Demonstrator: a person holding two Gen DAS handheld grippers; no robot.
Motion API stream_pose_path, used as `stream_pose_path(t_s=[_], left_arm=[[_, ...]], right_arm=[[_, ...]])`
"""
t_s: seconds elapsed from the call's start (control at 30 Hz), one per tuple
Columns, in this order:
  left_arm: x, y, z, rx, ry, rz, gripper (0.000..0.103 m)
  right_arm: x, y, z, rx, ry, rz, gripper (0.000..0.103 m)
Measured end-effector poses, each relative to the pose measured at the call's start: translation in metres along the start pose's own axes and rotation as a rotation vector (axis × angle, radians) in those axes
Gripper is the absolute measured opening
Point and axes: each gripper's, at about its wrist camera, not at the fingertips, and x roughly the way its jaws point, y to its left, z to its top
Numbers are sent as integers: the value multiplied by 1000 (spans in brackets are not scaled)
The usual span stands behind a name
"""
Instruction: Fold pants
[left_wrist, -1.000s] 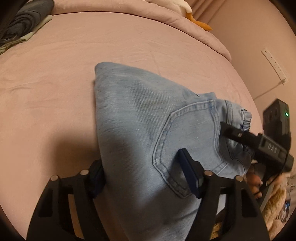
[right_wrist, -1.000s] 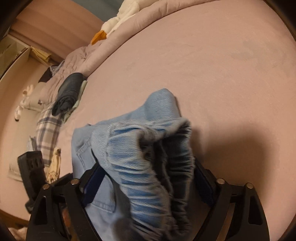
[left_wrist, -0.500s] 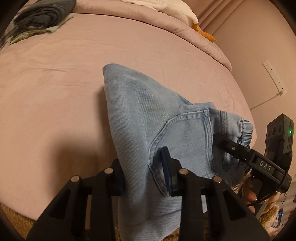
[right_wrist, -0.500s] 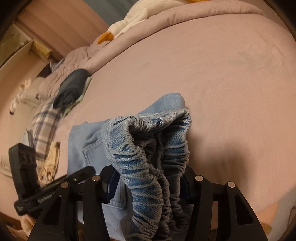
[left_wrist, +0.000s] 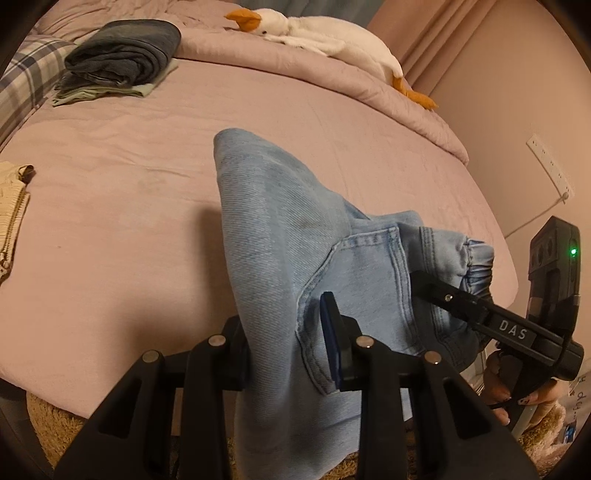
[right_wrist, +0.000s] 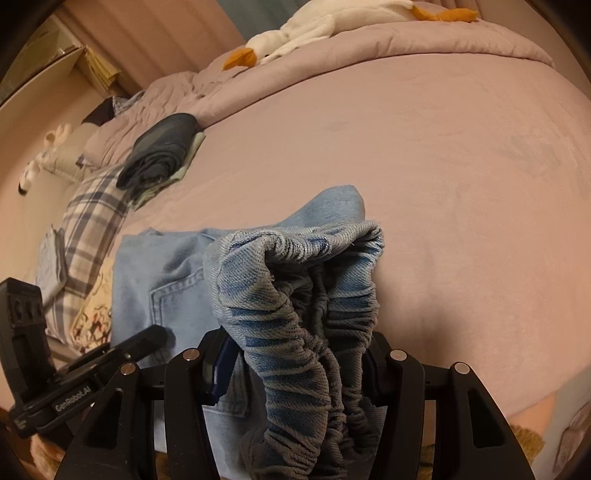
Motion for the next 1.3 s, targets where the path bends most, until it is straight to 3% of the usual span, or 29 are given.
stream_pose_path(t_s=[0.2,0.63,1.3], left_arm=[[-15,9,5,-11,-48,10,29],[-19,8,25,21,-86,12,29],[39,-1,84,92,-61,40,29]], right_arm=[[3,12,8,-27,10,0,57],[-5,28,24,-89,-56,-38,58],[13,13,61,-51,-97,-112,58]])
